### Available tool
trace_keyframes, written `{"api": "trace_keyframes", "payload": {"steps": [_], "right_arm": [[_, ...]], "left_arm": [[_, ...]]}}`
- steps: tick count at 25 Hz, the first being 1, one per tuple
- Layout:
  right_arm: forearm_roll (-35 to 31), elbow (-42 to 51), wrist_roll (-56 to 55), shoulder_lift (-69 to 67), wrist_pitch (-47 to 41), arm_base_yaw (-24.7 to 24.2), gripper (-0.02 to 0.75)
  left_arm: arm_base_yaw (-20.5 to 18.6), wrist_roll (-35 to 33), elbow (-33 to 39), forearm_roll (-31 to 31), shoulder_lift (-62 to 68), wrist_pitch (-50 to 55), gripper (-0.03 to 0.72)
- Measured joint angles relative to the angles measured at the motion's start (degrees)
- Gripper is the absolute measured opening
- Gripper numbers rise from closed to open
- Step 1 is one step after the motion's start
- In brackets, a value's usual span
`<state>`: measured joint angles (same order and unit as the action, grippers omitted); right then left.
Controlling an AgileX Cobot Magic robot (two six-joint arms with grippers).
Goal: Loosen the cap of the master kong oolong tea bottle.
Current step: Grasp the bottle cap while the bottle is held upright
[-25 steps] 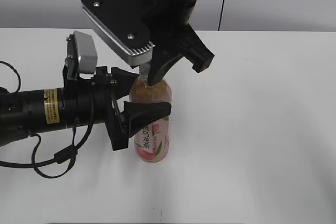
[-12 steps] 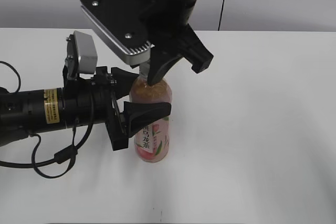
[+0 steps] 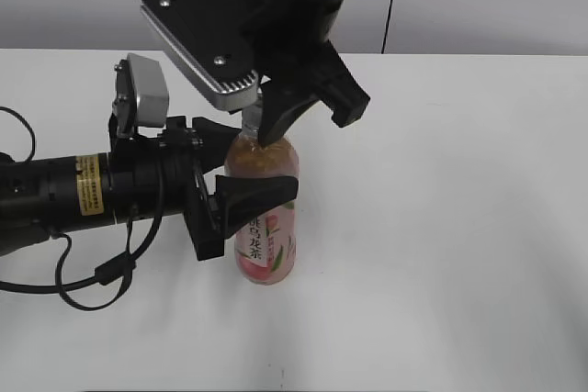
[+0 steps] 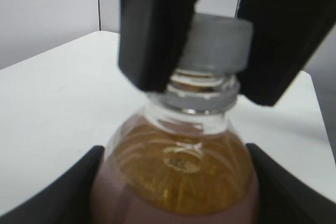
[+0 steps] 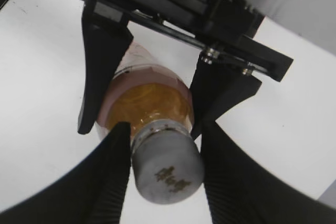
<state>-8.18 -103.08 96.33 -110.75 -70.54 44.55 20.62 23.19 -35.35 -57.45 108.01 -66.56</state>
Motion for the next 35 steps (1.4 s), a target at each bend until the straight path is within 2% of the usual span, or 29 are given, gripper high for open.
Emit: {"api": "trace_keyframes", "payload": {"steps": [5, 30, 35], "right_arm": [[2.03, 0.00, -1.67, 0.00, 0.35, 0.00, 0.356], [1.68, 0.00, -2.92, 1.36, 0.41, 0.00, 0.361], [0.87, 0.00, -2.92, 1.42, 0.41, 0.00, 0.305]], "left_arm": [[0.00, 0.34, 0.00, 0.01, 0.00, 0.00, 0.465], [0.00, 0.34, 0.00, 0.01, 0.00, 0.00, 0.465], [0.00, 0.34, 0.00, 0.01, 0.00, 0.00, 0.465]]}}
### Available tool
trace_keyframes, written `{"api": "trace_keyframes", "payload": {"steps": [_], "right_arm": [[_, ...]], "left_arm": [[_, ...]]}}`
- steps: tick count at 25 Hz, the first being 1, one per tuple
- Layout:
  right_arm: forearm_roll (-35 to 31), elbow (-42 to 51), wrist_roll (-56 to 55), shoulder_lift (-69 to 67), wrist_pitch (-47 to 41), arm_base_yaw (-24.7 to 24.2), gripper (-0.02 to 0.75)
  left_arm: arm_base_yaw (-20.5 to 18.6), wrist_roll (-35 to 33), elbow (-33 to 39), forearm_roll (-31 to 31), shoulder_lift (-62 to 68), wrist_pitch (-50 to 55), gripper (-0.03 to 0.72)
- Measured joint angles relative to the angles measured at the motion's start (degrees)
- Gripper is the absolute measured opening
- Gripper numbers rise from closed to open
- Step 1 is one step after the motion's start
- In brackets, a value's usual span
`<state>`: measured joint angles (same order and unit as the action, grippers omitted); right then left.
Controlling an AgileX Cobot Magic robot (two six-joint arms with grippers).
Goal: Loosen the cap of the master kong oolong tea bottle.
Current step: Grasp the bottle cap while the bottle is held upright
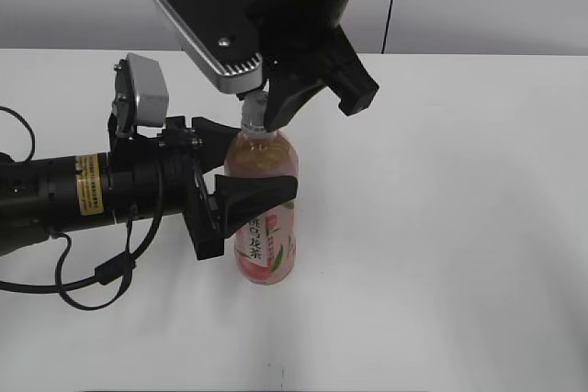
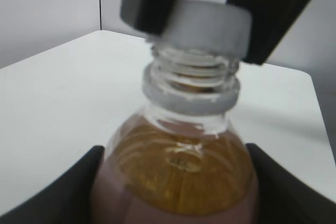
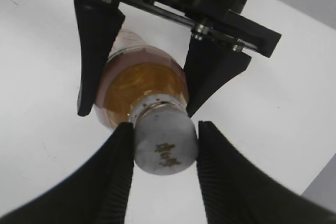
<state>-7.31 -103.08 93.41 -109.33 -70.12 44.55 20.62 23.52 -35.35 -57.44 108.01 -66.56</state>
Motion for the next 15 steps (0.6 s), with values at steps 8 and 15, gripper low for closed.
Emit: {"api": "trace_keyframes", "payload": {"steps": [8, 15], "right_arm": [[-0.05, 0.00, -0.06, 0.01, 0.00, 0.00, 0.274], [0.37, -1.80, -0.63, 0.31, 0.01, 0.00, 0.274]], "left_arm": [[0.00, 0.00, 0.00, 0.04, 0.00, 0.00, 0.465], [0.00, 0.04, 0.00, 0.06, 0.00, 0.06, 0.465]]}}
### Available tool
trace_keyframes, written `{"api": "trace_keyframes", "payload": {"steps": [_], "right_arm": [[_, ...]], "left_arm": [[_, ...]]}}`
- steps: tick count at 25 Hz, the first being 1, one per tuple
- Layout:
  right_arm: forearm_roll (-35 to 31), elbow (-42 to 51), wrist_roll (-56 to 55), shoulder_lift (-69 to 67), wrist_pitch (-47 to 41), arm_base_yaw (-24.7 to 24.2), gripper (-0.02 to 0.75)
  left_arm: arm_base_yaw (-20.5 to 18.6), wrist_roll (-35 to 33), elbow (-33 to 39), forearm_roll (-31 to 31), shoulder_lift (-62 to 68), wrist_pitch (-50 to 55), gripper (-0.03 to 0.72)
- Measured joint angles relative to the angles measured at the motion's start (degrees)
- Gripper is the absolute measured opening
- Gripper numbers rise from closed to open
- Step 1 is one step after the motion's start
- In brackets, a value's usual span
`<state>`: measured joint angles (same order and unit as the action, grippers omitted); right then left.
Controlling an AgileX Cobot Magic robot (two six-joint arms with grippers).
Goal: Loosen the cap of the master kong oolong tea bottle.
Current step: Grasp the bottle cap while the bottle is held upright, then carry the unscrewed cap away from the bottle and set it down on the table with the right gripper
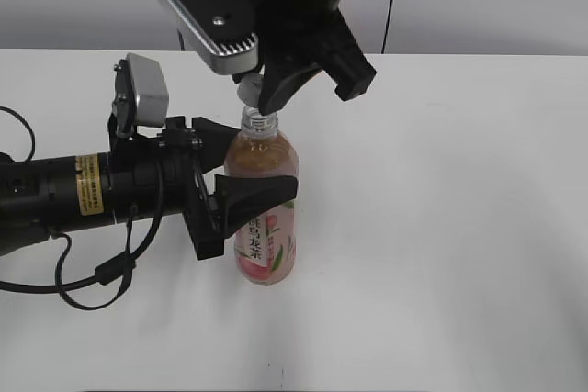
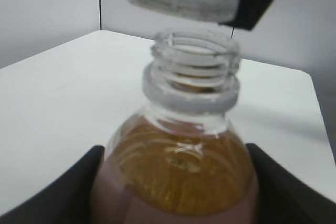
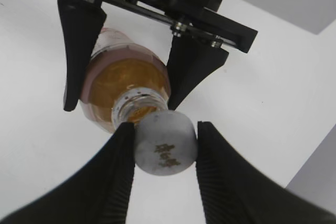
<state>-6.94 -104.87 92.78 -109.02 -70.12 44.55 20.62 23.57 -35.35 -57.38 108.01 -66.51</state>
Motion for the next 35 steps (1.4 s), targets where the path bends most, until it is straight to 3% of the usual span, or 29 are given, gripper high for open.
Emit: {"api": "trace_keyframes", "payload": {"steps": [12, 25, 35], "right_arm": [[4.23, -0.07, -10.11, 0.00, 0.00, -2.00, 0.274], [-4.28, -0.07, -25.08, 0.02, 0.00, -19.80, 0.274], [-1.39, 9.91, -38.44, -0.22, 0.04, -25.57, 0.274]], "left_arm": [[0.00, 0.00, 0.00, 0.00, 0.00, 0.00, 0.465], [0.00, 0.00, 0.00, 0.00, 0.00, 0.00, 0.465], [0.00, 0.00, 0.00, 0.00, 0.00, -0.06, 0.465]]}}
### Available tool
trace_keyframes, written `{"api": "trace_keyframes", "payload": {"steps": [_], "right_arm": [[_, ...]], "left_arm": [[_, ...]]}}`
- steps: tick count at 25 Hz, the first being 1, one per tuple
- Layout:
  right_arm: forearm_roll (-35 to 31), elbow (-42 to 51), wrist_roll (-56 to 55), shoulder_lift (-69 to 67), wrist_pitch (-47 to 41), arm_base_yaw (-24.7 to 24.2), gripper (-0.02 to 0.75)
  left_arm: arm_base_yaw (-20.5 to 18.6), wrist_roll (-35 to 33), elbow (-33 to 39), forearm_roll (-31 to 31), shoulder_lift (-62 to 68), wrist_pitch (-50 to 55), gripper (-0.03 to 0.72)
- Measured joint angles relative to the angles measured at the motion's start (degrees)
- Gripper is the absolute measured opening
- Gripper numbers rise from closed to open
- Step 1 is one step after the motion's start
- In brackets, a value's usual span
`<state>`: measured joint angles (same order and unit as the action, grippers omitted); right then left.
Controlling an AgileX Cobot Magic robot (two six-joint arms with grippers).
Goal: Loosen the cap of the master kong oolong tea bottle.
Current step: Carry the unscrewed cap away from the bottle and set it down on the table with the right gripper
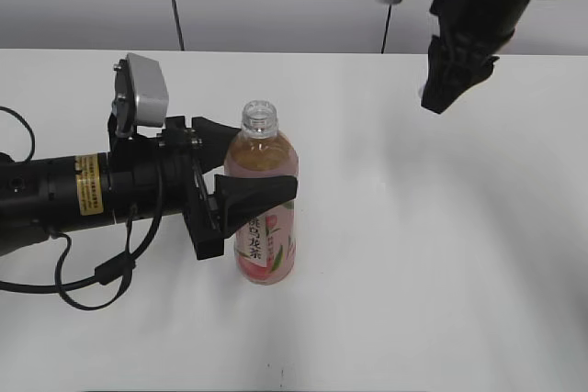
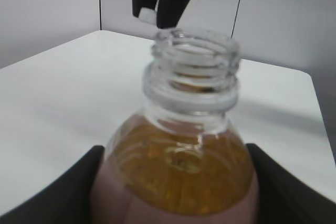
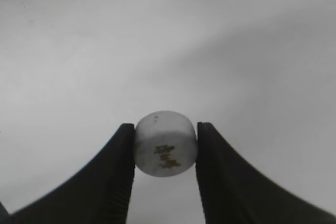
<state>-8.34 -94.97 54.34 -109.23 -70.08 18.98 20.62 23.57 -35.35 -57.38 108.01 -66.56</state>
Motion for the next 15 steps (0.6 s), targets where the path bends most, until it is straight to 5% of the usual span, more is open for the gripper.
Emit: {"api": "trace_keyframes", "payload": {"steps": [6, 15], "right_arm": [[2.07, 8.76, -8.37, -0.14, 5.28, -0.84, 0.274], [16.21, 18.26, -30.55, -2.47, 13.93, -2.28, 0.274]], "left_arm": [[0.00, 0.00, 0.00, 0.00, 0.00, -0.05, 0.465], [0.00, 0.00, 0.00, -0.05, 0.00, -0.35, 0.465]]}}
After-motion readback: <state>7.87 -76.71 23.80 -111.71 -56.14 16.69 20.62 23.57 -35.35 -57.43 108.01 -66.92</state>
